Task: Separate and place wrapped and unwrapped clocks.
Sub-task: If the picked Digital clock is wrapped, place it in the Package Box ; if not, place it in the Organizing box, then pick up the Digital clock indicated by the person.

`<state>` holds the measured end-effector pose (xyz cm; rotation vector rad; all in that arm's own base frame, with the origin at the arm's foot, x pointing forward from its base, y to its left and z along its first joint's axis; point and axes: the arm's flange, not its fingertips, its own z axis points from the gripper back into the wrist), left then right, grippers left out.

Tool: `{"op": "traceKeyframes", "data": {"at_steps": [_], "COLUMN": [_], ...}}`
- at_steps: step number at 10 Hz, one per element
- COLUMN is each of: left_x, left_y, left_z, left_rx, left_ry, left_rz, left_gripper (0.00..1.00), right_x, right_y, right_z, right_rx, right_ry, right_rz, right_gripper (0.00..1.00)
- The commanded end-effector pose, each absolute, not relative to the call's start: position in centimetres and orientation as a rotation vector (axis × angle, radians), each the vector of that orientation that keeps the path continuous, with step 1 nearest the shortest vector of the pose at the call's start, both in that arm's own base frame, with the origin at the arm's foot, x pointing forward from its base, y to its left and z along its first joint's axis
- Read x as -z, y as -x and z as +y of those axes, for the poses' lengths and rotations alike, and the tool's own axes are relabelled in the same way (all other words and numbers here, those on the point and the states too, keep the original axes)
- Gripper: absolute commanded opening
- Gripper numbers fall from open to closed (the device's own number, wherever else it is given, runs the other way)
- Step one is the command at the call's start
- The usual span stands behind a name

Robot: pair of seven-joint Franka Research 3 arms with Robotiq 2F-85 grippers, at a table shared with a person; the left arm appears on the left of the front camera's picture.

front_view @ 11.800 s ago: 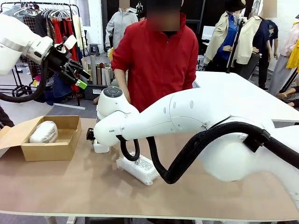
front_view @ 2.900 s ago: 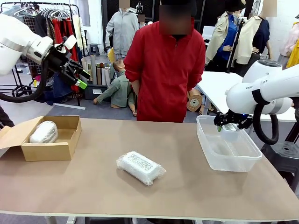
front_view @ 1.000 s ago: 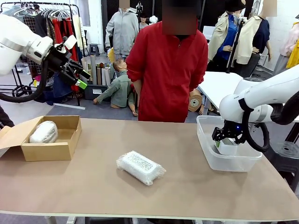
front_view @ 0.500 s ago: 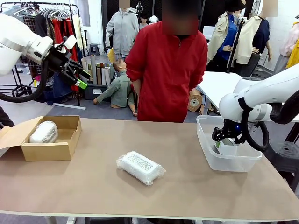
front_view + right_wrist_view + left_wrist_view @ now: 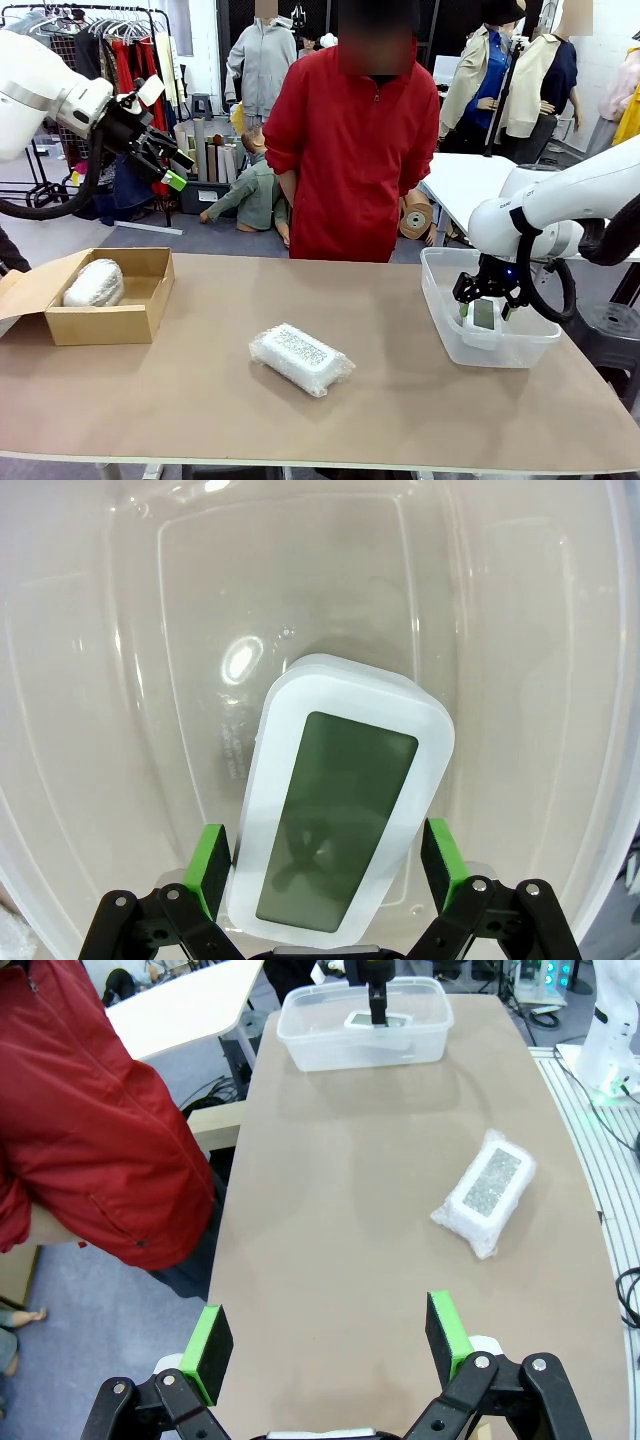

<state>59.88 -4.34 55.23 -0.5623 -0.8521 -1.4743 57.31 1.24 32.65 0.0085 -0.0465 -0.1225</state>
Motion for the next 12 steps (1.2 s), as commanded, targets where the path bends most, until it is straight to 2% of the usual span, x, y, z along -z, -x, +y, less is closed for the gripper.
{"op": "traceKeyframes", "data": {"at_steps": [1,4,5,11,12], "left_x": [-55.2,-55.2,-55.2,-55.2,-55.2], "left_y": [-59.7,-59.7,-59.7,-59.7,-59.7], "left_z": [-4.3,-4.3,-4.3,-4.3,-4.3], "left_rx": [1.474,1.474,1.474,1.474,1.474], "left_ry": [0.564,0.564,0.564,0.564,0.564], "left_rz": [-0.851,-0.851,-0.851,-0.851,-0.851], "left_gripper": [1.00,1.00,1.00,1.00,1.00], "right_x": [-33.8,-34.4,-33.6,-33.6,-35.6], "right_y": [-57.0,-56.6,-57.1,-57.0,-57.3], "right_z": [1.2,1.1,1.2,1.2,1.2], "right_rx": [0.058,0.007,0.067,0.053,-0.023], "right_ry": [0.005,0.011,-0.004,-0.003,0.020], "right_rz": [-0.042,-0.034,-0.047,-0.036,-0.019], "right_gripper": [1.00,1.00,1.00,1.00,1.00]}}
